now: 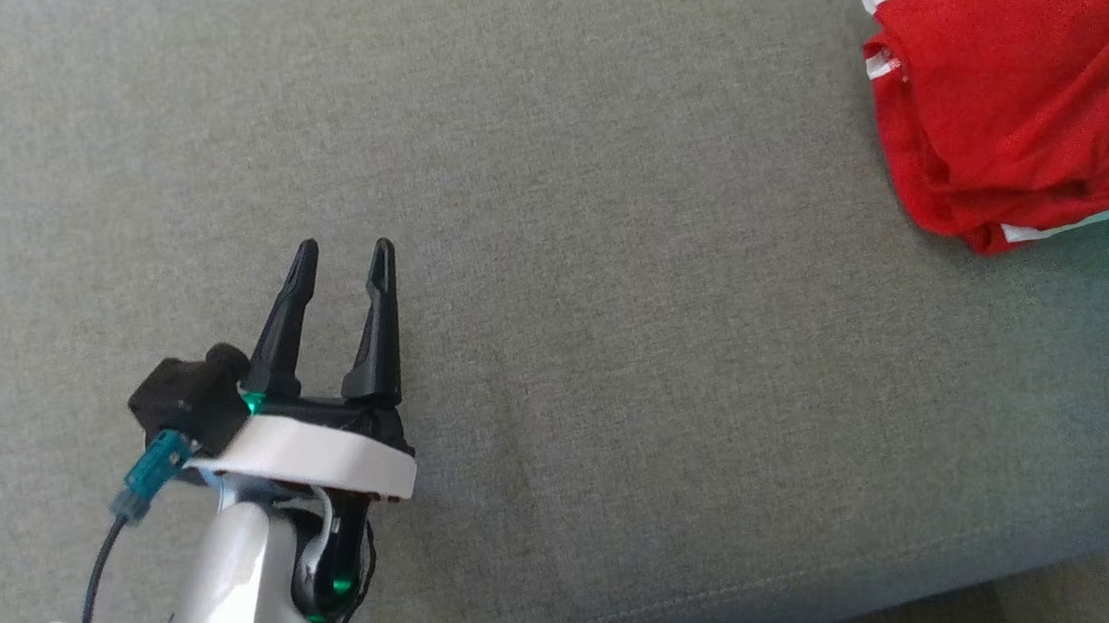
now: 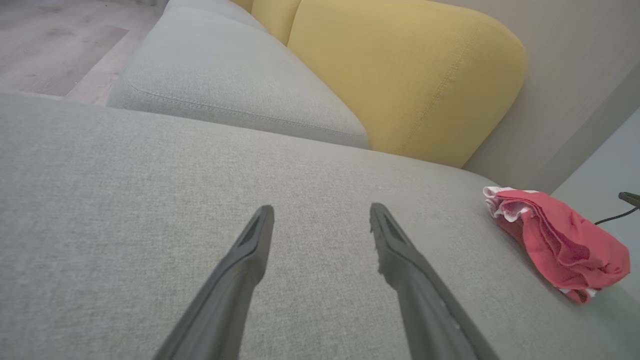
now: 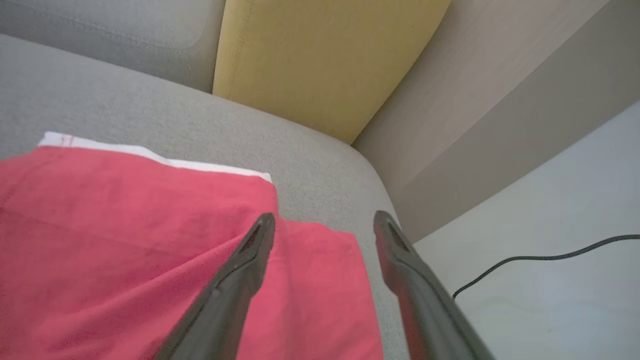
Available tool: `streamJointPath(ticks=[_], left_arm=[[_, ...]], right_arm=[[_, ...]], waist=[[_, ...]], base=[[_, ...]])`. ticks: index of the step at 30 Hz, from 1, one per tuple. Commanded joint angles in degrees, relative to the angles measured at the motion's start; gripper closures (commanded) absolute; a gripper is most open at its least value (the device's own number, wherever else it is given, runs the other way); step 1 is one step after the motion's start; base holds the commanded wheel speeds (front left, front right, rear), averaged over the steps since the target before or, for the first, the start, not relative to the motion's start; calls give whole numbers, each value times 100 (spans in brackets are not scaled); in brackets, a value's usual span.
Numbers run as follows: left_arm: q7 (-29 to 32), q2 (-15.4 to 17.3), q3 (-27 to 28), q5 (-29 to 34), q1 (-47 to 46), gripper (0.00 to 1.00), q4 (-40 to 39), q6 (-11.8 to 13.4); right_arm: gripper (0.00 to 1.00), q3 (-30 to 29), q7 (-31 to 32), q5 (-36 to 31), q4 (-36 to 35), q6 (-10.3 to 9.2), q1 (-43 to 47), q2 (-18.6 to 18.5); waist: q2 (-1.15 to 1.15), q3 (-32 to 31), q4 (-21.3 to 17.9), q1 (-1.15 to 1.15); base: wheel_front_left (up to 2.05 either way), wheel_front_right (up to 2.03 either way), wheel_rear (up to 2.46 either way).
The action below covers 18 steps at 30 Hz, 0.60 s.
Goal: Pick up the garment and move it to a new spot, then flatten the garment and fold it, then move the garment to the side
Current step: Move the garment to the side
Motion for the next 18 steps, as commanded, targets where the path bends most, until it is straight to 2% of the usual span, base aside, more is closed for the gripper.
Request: streamJointPath(ticks=[1, 8, 18], left_arm=[[-69, 20, 225, -37, -24, 0, -171, -22], [-69, 20, 277, -104, 103, 0, -217, 60], [-69, 20, 496, -125, 417, 0, -391, 235]], right_arm=[[0, 87, -4, -11, -267, 11, 33, -60], [0, 335, -231, 189, -624, 11, 2, 273], [0, 870, -1309, 1032, -1021, 11, 520, 1267]], waist=[[0, -104, -3, 0], [0, -499, 60, 0], [0, -1175, 292, 0]], base=[[0, 0, 0], [0, 0, 0], [0, 0, 0]])
